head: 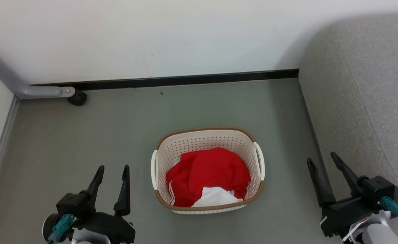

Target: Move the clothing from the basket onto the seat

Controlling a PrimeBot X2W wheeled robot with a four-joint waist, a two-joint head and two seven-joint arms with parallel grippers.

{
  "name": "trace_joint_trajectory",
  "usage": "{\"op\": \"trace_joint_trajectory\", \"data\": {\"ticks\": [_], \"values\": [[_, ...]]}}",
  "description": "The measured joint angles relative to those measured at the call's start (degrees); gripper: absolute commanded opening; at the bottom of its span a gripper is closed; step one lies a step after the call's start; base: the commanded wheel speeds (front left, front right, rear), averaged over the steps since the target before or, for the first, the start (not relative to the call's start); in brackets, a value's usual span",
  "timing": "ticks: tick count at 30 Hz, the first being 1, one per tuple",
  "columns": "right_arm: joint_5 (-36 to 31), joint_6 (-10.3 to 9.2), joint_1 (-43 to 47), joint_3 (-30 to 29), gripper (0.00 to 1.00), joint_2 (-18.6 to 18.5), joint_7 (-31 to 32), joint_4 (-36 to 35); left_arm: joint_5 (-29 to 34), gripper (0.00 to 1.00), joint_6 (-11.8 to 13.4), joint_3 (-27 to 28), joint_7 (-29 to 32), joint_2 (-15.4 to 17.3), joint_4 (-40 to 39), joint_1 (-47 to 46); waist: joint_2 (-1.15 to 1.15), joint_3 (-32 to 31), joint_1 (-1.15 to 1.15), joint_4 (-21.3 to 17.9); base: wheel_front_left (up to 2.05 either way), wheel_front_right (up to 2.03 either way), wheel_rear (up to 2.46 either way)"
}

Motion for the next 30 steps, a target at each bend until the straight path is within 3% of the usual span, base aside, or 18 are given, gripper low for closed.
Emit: {"op": "trace_joint_trajectory", "data": {"ticks": [20, 30], "values": [[-1.99, 0.02, -9.94, 0.16, 1.0, 2.33, -0.03, -4.09, 3.41, 1.0, -0.52, -5.68, 0.0, -0.43, -1.14, -12.68, 0.01, 14.71, 0.0, -3.43, 0.0, 0.0, 0.0], [-2.24, 0.16, -14.44, 0.18, 1.0, 3.99, -0.04, -5.45, 6.06, 1.0, -0.88, -9.45, 0.02, 1.54, 0.22, -19.17, 0.01, 22.83, 0.0, -6.09, 0.0, 0.0, 0.0]]}}
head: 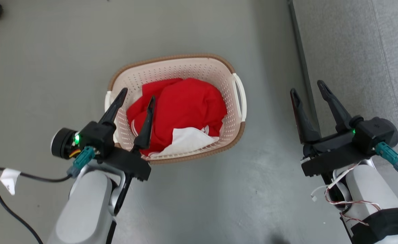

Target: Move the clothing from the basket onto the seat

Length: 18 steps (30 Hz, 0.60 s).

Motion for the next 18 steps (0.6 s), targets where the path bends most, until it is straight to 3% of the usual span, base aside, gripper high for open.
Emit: {"op": "trace_joint_trajectory", "data": {"ticks": [18], "values": [[-0.33, 0.01, -6.3, 1.97, 1.0, 2.75, 0.0, 1.32, 3.33, 1.0, 0.11, -2.14, 9.24, 1.97, 5.92, -11.87, 0.0, 11.82, 0.0, -4.36, 0.0, 0.0, 0.0]]}}
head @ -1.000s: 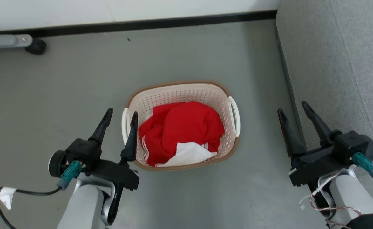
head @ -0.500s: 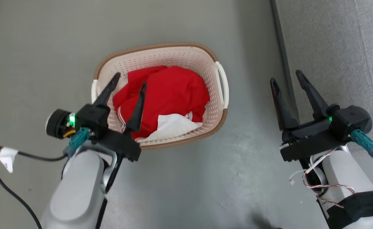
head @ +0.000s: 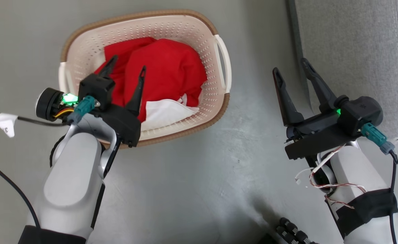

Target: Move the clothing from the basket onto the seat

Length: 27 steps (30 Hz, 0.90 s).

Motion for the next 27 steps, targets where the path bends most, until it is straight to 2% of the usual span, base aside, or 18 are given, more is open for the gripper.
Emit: {"op": "trace_joint_trajectory", "data": {"ticks": [15, 27], "values": [[0.45, 0.0, -0.87, 1.22, 1.0, 0.86, 0.0, 1.88, 0.35, 1.0, 4.49, 1.13, 11.11, -0.85, 6.46, -5.07, -0.01, 3.8, -0.01, -3.7, 0.0, 0.0, 0.0], [0.98, 0.0, -2.04, 2.44, 1.0, 1.11, 0.0, 1.88, 1.77, 1.0, 6.41, 1.09, 19.57, -0.2, 9.49, -9.14, -0.01, 6.14, -0.01, -4.94, 0.0, 0.0, 0.0]]}}
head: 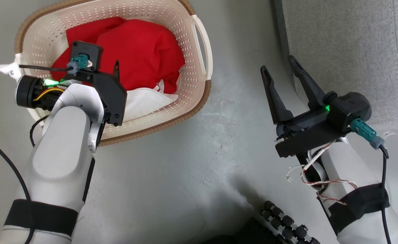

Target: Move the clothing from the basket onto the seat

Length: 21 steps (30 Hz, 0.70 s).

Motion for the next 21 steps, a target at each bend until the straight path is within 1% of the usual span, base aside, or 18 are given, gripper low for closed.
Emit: {"op": "trace_joint_trajectory", "data": {"ticks": [8, 15, 16, 21], "values": [[1.97, 0.0, -1.18, 2.08, 1.0, 0.02, -0.01, -1.37, -0.01, 1.0, 0.51, 0.27, 3.64, 0.92, 1.0, -1.2, 0.0, 2.77, 0.0, -0.69, 0.0, 0.0, 0.0], [4.68, -0.1, -2.37, 5.56, 1.0, 0.03, 0.0, -2.5, -0.01, 1.0, 0.75, 0.55, 5.44, 1.56, 1.08, -3.27, 0.0, 5.12, 0.01, -1.13, 0.0, 0.0, 0.0], [4.98, -0.21, -2.52, 6.04, 1.0, 0.04, 0.0, -2.75, 0.0, 1.0, 1.05, 0.56, 5.69, 1.75, 1.05, -3.43, 0.0, 5.41, 0.0, -1.2, 0.0, 0.0, 0.0], [6.94, -0.94, -3.28, 7.81, 1.0, 0.05, -0.01, -3.16, 0.0, 1.0, 1.07, 0.91, 6.86, 2.35, 1.07, -4.33, 0.0, 6.97, 0.0, -1.91, 0.0, 0.0, 0.0]]}}
